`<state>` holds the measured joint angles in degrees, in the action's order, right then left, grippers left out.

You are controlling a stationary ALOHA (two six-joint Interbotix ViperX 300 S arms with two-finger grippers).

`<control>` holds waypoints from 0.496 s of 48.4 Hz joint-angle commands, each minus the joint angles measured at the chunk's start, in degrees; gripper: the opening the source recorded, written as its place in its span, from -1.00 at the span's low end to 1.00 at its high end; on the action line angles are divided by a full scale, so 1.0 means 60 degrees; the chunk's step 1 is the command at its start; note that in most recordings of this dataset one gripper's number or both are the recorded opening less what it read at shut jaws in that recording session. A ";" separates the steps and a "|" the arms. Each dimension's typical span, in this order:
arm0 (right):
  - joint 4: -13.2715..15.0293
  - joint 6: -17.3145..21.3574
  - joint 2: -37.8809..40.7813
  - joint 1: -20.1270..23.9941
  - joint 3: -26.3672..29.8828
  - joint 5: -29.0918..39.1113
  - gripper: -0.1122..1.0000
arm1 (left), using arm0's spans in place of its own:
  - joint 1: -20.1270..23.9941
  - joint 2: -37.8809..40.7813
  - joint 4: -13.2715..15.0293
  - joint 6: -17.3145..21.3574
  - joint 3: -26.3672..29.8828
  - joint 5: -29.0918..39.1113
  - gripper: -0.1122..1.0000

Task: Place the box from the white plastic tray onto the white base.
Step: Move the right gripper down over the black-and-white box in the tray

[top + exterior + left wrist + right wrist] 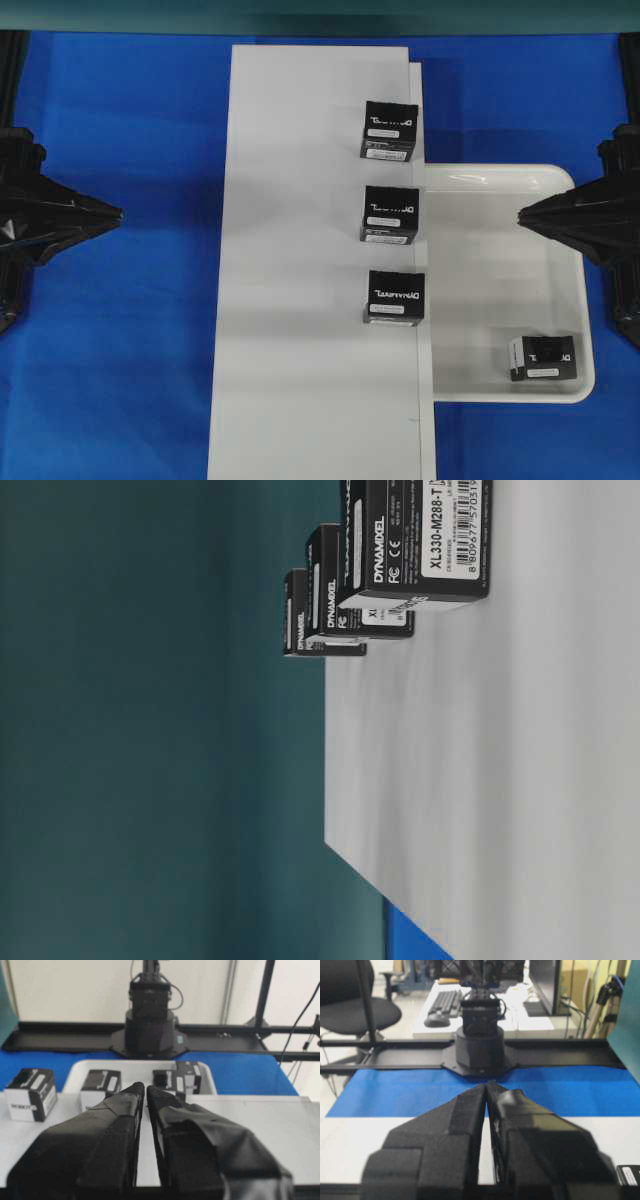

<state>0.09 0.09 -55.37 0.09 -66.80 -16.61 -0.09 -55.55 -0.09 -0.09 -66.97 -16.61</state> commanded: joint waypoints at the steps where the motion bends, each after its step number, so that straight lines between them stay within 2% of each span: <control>1: -0.0059 0.0103 0.0073 0.0029 0.0073 -0.0029 -0.54 | -0.0059 0.0146 -0.0132 -0.0220 0.0249 0.0132 -0.54; 3: -0.0249 0.0132 0.0059 0.0044 0.0117 0.0322 -0.56 | -0.0059 0.0146 -0.0132 -0.0322 0.0337 0.0278 -0.59; 5: -0.0425 0.0234 0.0029 0.0029 0.0249 0.0864 -0.67 | -0.0073 0.0176 -0.0132 -0.0396 0.0439 0.0410 -0.71; 10: -0.0601 0.0571 0.0015 0.0044 0.0688 0.2827 -0.78 | -0.0103 0.0205 -0.0132 -0.0483 0.0659 0.0820 -0.88; 17: -0.0601 0.0908 0.0059 0.0044 0.1348 0.5347 -0.78 | -0.0103 0.0249 -0.0132 -0.0483 0.0981 0.1304 -0.92; 24: -0.0615 0.0952 0.0132 0.0161 0.1978 0.7676 -0.78 | -0.0146 0.0264 -0.0132 -0.0483 0.1099 0.1465 -0.92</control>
<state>-3.25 5.89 -55.11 0.44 -57.74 23.47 -0.70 -54.49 -0.70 -2.90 -62.14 -7.82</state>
